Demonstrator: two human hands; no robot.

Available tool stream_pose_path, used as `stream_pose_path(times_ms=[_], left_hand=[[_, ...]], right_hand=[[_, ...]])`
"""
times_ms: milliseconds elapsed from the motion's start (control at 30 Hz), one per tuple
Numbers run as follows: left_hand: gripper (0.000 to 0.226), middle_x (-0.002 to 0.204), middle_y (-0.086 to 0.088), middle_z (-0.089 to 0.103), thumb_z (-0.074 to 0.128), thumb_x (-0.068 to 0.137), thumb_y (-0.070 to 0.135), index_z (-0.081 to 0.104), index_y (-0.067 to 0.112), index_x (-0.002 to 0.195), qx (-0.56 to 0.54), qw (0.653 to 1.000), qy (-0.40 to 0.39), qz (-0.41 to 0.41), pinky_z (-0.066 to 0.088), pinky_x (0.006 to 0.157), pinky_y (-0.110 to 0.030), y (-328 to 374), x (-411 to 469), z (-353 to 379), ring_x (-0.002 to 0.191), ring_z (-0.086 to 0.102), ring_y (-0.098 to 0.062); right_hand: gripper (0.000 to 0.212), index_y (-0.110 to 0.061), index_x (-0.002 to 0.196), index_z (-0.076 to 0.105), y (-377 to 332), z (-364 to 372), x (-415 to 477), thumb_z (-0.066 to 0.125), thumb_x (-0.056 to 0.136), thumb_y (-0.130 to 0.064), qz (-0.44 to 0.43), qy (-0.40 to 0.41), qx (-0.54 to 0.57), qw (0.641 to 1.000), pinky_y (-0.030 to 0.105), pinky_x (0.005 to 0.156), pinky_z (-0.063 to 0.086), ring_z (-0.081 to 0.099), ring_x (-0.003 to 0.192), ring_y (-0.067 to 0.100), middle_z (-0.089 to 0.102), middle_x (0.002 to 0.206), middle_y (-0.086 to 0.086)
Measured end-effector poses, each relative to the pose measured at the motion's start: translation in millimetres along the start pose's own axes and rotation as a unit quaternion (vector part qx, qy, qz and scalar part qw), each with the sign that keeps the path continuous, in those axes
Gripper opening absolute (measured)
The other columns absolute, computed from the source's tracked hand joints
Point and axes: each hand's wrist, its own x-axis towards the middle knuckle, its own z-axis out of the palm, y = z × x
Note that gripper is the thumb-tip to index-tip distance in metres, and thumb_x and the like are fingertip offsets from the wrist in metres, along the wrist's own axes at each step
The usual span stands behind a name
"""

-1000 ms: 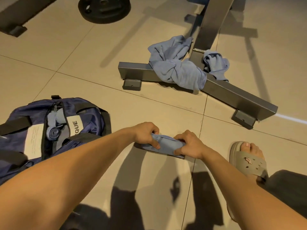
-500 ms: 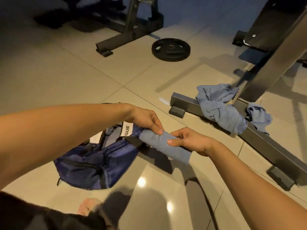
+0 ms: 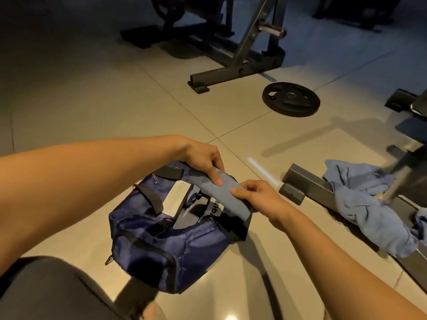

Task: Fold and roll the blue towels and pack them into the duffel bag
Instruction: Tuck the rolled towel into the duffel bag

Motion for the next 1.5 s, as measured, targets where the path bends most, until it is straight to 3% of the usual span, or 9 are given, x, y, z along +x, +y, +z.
stream_pose_path(times_ms=[167,300,400,467,600,867,1200,1300,1500], left_hand=[[0.025,0.110,0.001,0.076,0.075,0.092,0.023,0.076,0.015,0.116,-0.041,0.998,0.017,-0.034,0.057,0.094,-0.034,-55.5,27.3,1.3,0.102,0.070,-0.016],[0.022,0.097,0.006,0.076,0.078,0.089,0.020,0.078,0.013,0.109,-0.055,0.996,0.051,-0.052,0.056,0.078,-0.023,-107.1,36.5,7.6,0.083,0.069,-0.006],[0.016,0.095,0.008,0.077,0.081,0.085,0.023,0.080,0.020,0.101,-0.065,0.992,0.085,-0.072,0.054,0.076,-0.023,-152.8,30.0,9.4,0.082,0.069,-0.005],[0.018,0.099,0.008,0.077,0.080,0.086,0.024,0.080,0.020,0.104,-0.045,0.989,0.101,-0.093,0.054,0.082,-0.027,-176.1,26.9,9.7,0.090,0.070,-0.009],[0.022,0.104,0.005,0.077,0.078,0.089,0.023,0.079,0.017,0.110,-0.075,0.983,0.123,-0.117,0.053,0.087,-0.027,-199.6,32.0,12.9,0.099,0.070,-0.014],[0.023,0.106,0.004,0.075,0.074,0.092,0.017,0.078,0.013,0.115,-0.151,0.970,0.119,-0.146,0.051,0.090,-0.028,-213.9,38.1,23.0,0.099,0.068,-0.011],[0.023,0.104,0.006,0.075,0.074,0.092,0.021,0.078,0.014,0.114,-0.096,0.987,0.083,-0.103,0.054,0.094,-0.034,-180.9,67.6,25.2,0.100,0.068,-0.017],[0.026,0.115,0.004,0.074,0.073,0.094,0.023,0.076,0.013,0.118,-0.066,0.991,0.068,-0.091,0.051,0.088,-0.028,-166.8,76.8,27.4,0.097,0.066,-0.012],[0.039,0.135,0.012,0.065,0.073,0.090,0.044,0.072,0.026,0.124,0.065,0.992,0.085,-0.069,0.024,0.116,-0.043,-146.7,104.3,51.3,0.127,0.056,-0.013]], right_hand=[[0.014,-0.007,0.094,0.068,17.4,23.1,41.1,0.073,0.091,-0.020,0.047,0.028,0.076,0.996,0.037,0.069,0.057,0.067,0.075,0.020,0.071,0.086,0.008],[0.019,-0.008,0.085,0.066,46.0,48.5,75.6,0.059,0.099,-0.018,0.075,0.074,0.105,0.989,0.041,0.071,0.059,0.065,0.074,0.025,0.068,0.084,0.012],[0.026,0.001,0.094,0.069,72.0,60.5,99.9,0.044,0.098,-0.005,0.007,0.033,-0.125,0.992,0.042,0.080,0.055,0.066,0.086,0.032,0.070,0.096,0.018],[0.031,-0.003,0.107,0.070,73.9,71.4,112.0,0.044,0.092,0.001,-0.071,-0.032,-0.280,0.957,0.043,0.085,0.051,0.061,0.101,0.032,0.067,0.114,0.009],[0.052,-0.016,0.126,0.063,68.5,84.2,140.9,0.044,0.082,0.005,-0.132,-0.100,-0.370,0.914,0.043,0.077,0.052,0.060,0.103,0.037,0.064,0.125,0.011],[0.039,-0.015,0.122,0.063,64.4,88.2,164.7,0.059,0.083,-0.011,-0.134,-0.164,-0.568,0.795,0.037,0.070,0.052,0.063,0.099,0.033,0.064,0.115,0.009],[0.021,-0.016,0.099,0.065,66.3,36.9,114.7,0.047,0.095,-0.006,-0.165,-0.056,-0.355,0.918,0.031,0.077,0.040,0.054,0.089,0.017,0.056,0.098,-0.004],[0.023,-0.017,0.097,0.066,74.4,21.6,99.8,0.046,0.095,-0.004,-0.153,-0.044,-0.339,0.927,0.023,0.075,0.039,0.052,0.086,0.011,0.058,0.097,-0.008],[0.026,-0.019,0.094,0.068,77.4,2.1,94.3,0.047,0.091,-0.002,-0.145,-0.047,-0.339,0.928,0.027,0.077,0.044,0.054,0.085,0.012,0.060,0.095,-0.008]])
